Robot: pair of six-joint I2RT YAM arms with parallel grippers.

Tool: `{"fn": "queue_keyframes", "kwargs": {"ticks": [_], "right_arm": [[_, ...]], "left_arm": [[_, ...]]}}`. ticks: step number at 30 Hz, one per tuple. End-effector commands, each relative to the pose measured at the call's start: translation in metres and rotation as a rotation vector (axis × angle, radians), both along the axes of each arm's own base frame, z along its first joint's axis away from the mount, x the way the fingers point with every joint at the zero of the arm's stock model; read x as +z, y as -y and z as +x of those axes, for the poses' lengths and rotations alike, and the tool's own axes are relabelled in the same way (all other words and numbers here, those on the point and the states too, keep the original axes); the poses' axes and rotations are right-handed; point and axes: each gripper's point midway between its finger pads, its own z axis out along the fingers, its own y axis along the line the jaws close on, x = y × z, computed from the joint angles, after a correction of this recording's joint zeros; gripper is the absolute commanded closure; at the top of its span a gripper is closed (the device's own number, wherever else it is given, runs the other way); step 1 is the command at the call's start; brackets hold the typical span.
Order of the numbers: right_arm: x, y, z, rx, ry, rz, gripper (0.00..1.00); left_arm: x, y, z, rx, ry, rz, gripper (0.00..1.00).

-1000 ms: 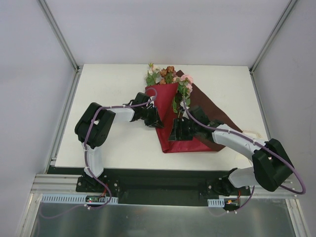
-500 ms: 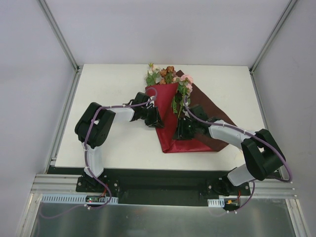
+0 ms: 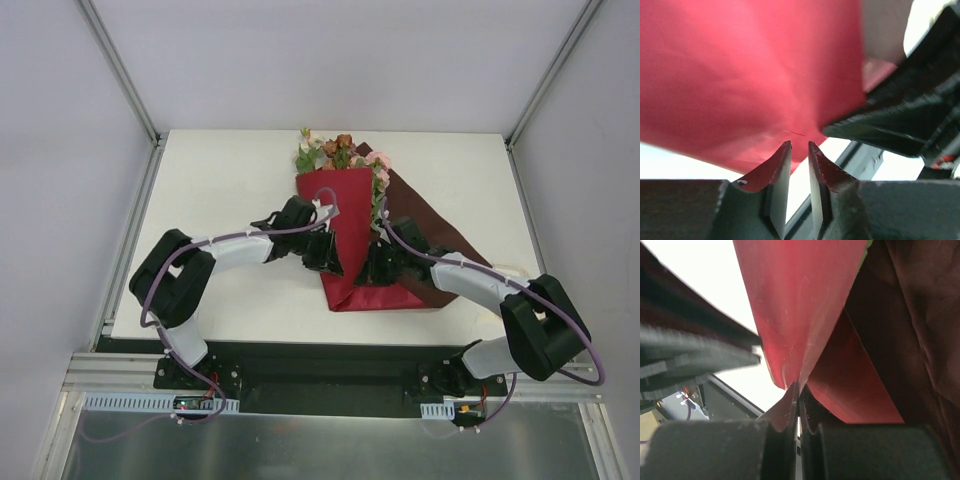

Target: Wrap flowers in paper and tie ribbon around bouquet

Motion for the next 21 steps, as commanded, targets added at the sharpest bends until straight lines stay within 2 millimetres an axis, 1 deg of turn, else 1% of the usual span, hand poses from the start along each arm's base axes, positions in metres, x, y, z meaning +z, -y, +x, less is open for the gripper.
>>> {"fn": "queue_keyframes", "kwargs": {"ticks": [1, 2, 4, 6, 8, 9, 10, 11, 12, 14, 16, 19, 20, 21], "right_arm": [[0.02, -0.004, 0.006, -0.041, 0.047, 0.059, 0.99], [0.018, -0.003, 0.004, -0.055, 0.035, 0.057, 0.99], [0.019, -0.001, 0.003, -0.067, 0.044, 0.06, 0.99], [0.016, 0.002, 0.0, -0.079, 0.034, 0.058, 0.99], [0.018, 0.004, -0.002, -0.087, 0.045, 0.054, 0.99], [0.013, 0.009, -0.006, -0.093, 0.03, 0.032, 0.99], [0.013, 0.011, -0.007, -0.097, 0.036, 0.023, 0.99], [0.011, 0.014, -0.009, -0.104, 0.032, 0.015, 0.99], [0.004, 0.018, -0.015, -0.113, 0.013, 0.001, 0.99], [0.001, 0.022, -0.017, -0.126, 0.013, -0.007, 0.99], [-0.007, 0.028, -0.02, -0.139, 0.007, -0.035, 0.99], [-0.017, 0.036, -0.022, -0.155, 0.001, -0.072, 0.99], [-0.019, 0.037, -0.022, -0.158, 0.0, -0.08, 0.99], [-0.023, 0.039, -0.023, -0.161, -0.008, -0.095, 0.99]], "left_arm": [[0.021, 0.023, -0.04, -0.136, 0.095, -0.033, 0.82], [0.019, 0.024, -0.045, -0.133, 0.086, -0.028, 0.86], [0.015, 0.031, -0.057, -0.151, 0.076, -0.034, 0.96], [0.009, 0.035, -0.06, -0.143, 0.06, -0.03, 1.0], [0.002, 0.033, -0.057, -0.108, 0.056, -0.013, 1.0], [0.003, 0.034, -0.056, -0.104, 0.065, -0.018, 1.0], [0.003, 0.034, -0.055, -0.101, 0.072, -0.022, 1.0], [0.008, 0.035, -0.054, -0.104, 0.081, -0.033, 1.0], [0.011, 0.036, -0.054, -0.108, 0.085, -0.039, 1.0], [0.018, 0.038, -0.051, -0.106, 0.091, -0.056, 0.97], [0.022, 0.039, -0.049, -0.108, 0.083, -0.071, 0.94], [0.022, 0.038, -0.038, -0.077, 0.053, -0.086, 0.91], [0.018, 0.036, -0.035, -0.056, 0.025, -0.088, 0.91], [0.018, 0.033, -0.027, -0.036, 0.016, -0.099, 0.91]]}}
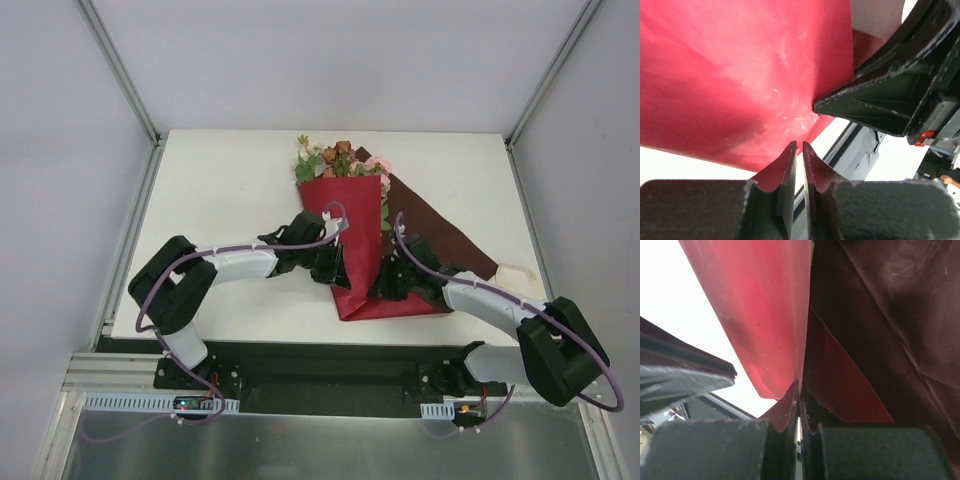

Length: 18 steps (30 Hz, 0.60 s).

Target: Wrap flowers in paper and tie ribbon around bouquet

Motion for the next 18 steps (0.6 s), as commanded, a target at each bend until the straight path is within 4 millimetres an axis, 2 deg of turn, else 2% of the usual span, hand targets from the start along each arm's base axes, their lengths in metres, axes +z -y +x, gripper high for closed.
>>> {"fn": "queue_keyframes", "kwargs": {"ticks": [1, 12, 16, 18], "right_arm": [[-0.012, 0.013, -0.002, -0.045, -0.012, -0.064, 0.99], [-0.033, 0.029, -0.006, -0.067, -0.044, -0.153, 0.99], [-0.032, 0.025, -0.005, -0.053, -0.046, -0.143, 0.99], [-0.029, 0.024, -0.005, -0.047, -0.041, -0.138, 0.99]], "left_arm": [[0.017, 0.004, 0.03, 0.061, -0.021, -0.102, 0.91], [0.0, -0.013, 0.083, 0.217, -0.103, -0.224, 0.9], [-0.014, -0.015, 0.091, 0.222, -0.118, -0.202, 0.91], [-0.028, -0.019, 0.091, 0.237, -0.144, -0.173, 0.93]]}}
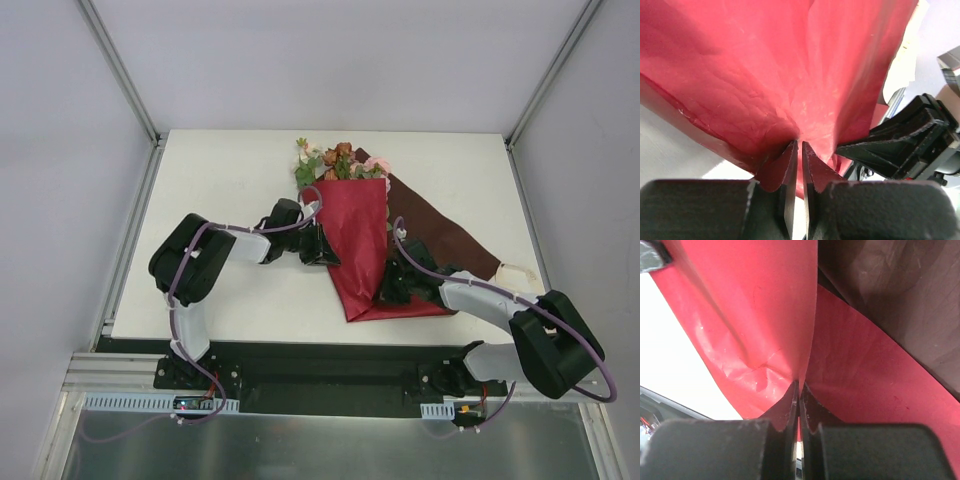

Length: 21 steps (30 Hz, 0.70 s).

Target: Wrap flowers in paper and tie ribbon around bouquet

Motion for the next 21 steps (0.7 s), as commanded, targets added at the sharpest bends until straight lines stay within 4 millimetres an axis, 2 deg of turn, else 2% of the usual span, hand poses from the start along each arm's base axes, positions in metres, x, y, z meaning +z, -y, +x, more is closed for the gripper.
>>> {"fn": "queue_keyframes", "kwargs": {"ticks": [1, 4, 5, 7, 8, 10, 11, 12, 14, 15, 17, 18, 19, 20, 21], "right_arm": [[0.0, 0.003, 0.0, 0.011, 0.0, -0.024, 0.99], [0.006, 0.001, -0.001, 0.043, 0.004, -0.028, 0.99], [0.013, -0.002, 0.004, 0.075, 0.031, -0.029, 0.98], [0.021, 0.0, 0.004, 0.106, 0.052, -0.064, 0.93], [0.032, -0.002, 0.011, 0.131, 0.092, -0.076, 0.91], [0.044, 0.007, 0.011, 0.148, 0.123, -0.136, 0.82], [0.058, 0.005, 0.017, 0.162, 0.167, -0.149, 0.78], [0.064, 0.011, 0.016, 0.164, 0.178, -0.184, 0.69], [0.08, 0.006, 0.018, 0.188, 0.229, -0.194, 0.61], [0.091, -0.003, 0.018, 0.214, 0.247, -0.172, 0.55], [0.094, -0.021, 0.017, 0.259, 0.234, -0.117, 0.53], [0.099, -0.037, 0.012, 0.297, 0.222, -0.057, 0.53], [0.091, -0.046, 0.011, 0.319, 0.193, -0.038, 0.53], [0.093, -0.06, 0.014, 0.332, 0.202, 0.011, 0.53], [0.091, -0.072, 0.009, 0.361, 0.169, 0.064, 0.57]], "left_arm": [[-0.015, 0.0, 0.003, 0.001, -0.03, 0.008, 0.94], [-0.04, -0.01, -0.003, 0.013, -0.087, 0.054, 0.99], [-0.052, -0.013, -0.004, 0.008, -0.107, 0.078, 1.0], [-0.062, -0.016, -0.006, 0.007, -0.125, 0.106, 1.0], [-0.069, -0.019, -0.008, 0.01, -0.138, 0.122, 1.0], [-0.074, -0.023, -0.011, 0.012, -0.146, 0.134, 1.0], [-0.076, -0.025, -0.013, 0.013, -0.15, 0.137, 1.0], [-0.076, -0.026, -0.013, 0.011, -0.151, 0.138, 1.0], [-0.078, -0.029, -0.014, 0.011, -0.155, 0.151, 1.0], [-0.079, -0.029, -0.015, 0.01, -0.158, 0.155, 1.0], [-0.079, -0.03, -0.014, 0.013, -0.156, 0.162, 1.0], [-0.079, -0.031, -0.014, 0.013, -0.157, 0.163, 1.0], [-0.079, -0.03, -0.014, 0.012, -0.156, 0.161, 1.0], [-0.079, -0.03, -0.014, 0.012, -0.159, 0.162, 1.0], [-0.079, -0.03, -0.014, 0.011, -0.161, 0.165, 1.0]]}}
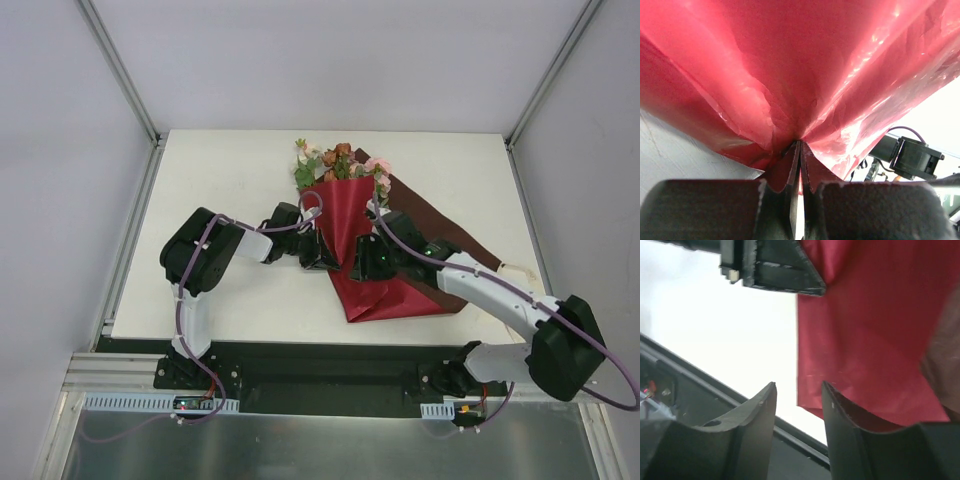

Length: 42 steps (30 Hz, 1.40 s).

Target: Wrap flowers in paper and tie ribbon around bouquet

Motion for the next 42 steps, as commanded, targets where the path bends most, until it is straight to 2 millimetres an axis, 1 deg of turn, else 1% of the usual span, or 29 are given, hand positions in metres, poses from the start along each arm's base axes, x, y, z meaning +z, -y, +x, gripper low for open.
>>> {"fn": "queue_keyframes", "kwargs": {"ticks": [1, 2, 3, 6, 8, 10, 11, 14, 18, 19, 21, 22, 25, 28, 29, 34, 35, 36, 38, 39, 40, 41, 42], "right_arm": [[-0.007, -0.042, -0.01, 0.127, -0.093, 0.111, 0.6], [-0.016, -0.048, -0.006, 0.128, -0.102, 0.121, 0.64], [-0.02, -0.052, -0.005, 0.131, -0.105, 0.123, 0.74], [-0.043, -0.052, -0.003, 0.131, -0.13, 0.097, 0.87], [-0.061, -0.048, -0.007, 0.131, -0.155, 0.068, 0.89], [-0.084, -0.041, -0.019, 0.126, -0.207, 0.035, 0.91], [-0.088, -0.042, -0.019, 0.124, -0.206, 0.045, 0.92], [-0.106, -0.039, -0.029, 0.121, -0.236, 0.034, 0.93], [-0.119, -0.037, -0.034, 0.117, -0.262, 0.02, 0.95], [-0.124, -0.035, -0.035, 0.113, -0.272, 0.01, 0.95], [-0.126, -0.035, -0.037, 0.108, -0.285, 0.007, 0.96], [-0.127, -0.038, -0.034, 0.108, -0.276, 0.018, 0.96], [-0.128, -0.041, -0.035, 0.111, -0.284, 0.036, 0.96], [-0.131, -0.043, -0.036, 0.11, -0.3, 0.042, 0.98], [-0.134, -0.042, -0.037, 0.109, -0.307, 0.036, 0.98], [-0.137, -0.047, -0.035, 0.112, -0.318, 0.044, 0.99], [-0.137, -0.047, -0.036, 0.113, -0.324, 0.045, 0.99], [-0.138, -0.048, -0.036, 0.116, -0.326, 0.045, 0.99], [-0.137, -0.051, -0.035, 0.117, -0.326, 0.05, 0.99], [-0.137, -0.05, -0.035, 0.116, -0.33, 0.052, 0.99], [-0.137, -0.051, -0.035, 0.119, -0.332, 0.053, 0.99], [-0.136, -0.052, -0.035, 0.118, -0.336, 0.057, 0.99], [-0.136, -0.053, -0.035, 0.122, -0.335, 0.058, 0.99]], "left_arm": [[-0.041, -0.023, -0.012, 0.01, -0.056, 0.149, 1.0], [-0.041, -0.023, -0.011, 0.011, -0.054, 0.149, 1.0], [-0.041, -0.024, -0.012, 0.012, -0.057, 0.154, 1.0], [-0.039, -0.024, -0.011, 0.008, -0.05, 0.156, 1.0], [-0.037, -0.024, -0.009, 0.01, -0.049, 0.156, 1.0], [-0.036, -0.025, -0.008, 0.014, -0.053, 0.157, 1.0], [-0.036, -0.025, -0.007, 0.018, -0.058, 0.157, 1.0], [-0.035, -0.027, -0.002, 0.029, -0.076, 0.158, 1.0], [-0.029, -0.033, 0.013, 0.082, -0.094, 0.149, 1.0], [-0.028, -0.038, 0.019, 0.105, -0.101, 0.15, 1.0], [-0.027, -0.044, 0.028, 0.146, -0.12, 0.161, 1.0], [-0.028, -0.05, 0.034, 0.171, -0.13, 0.161, 1.0], [-0.026, -0.055, 0.046, 0.209, -0.151, 0.152, 1.0], [-0.023, -0.067, 0.063, 0.277, -0.167, 0.154, 1.0], [-0.023, -0.074, 0.07, 0.303, -0.173, 0.152, 1.0], [-0.02, -0.092, 0.097, 0.391, -0.187, 0.16, 1.0], [-0.021, -0.094, 0.101, 0.402, -0.19, 0.164, 1.0], [-0.018, -0.096, 0.11, 0.416, -0.183, 0.159, 1.0], [-0.021, -0.098, 0.117, 0.428, -0.193, 0.168, 1.0], [-0.021, -0.097, 0.125, 0.436, -0.189, 0.167, 1.0], [-0.022, -0.098, 0.128, 0.441, -0.194, 0.169, 1.0], [-0.019, -0.098, 0.137, 0.45, -0.183, 0.169, 1.0], [-0.024, -0.098, 0.139, 0.459, -0.201, 0.173, 1.0]]}}
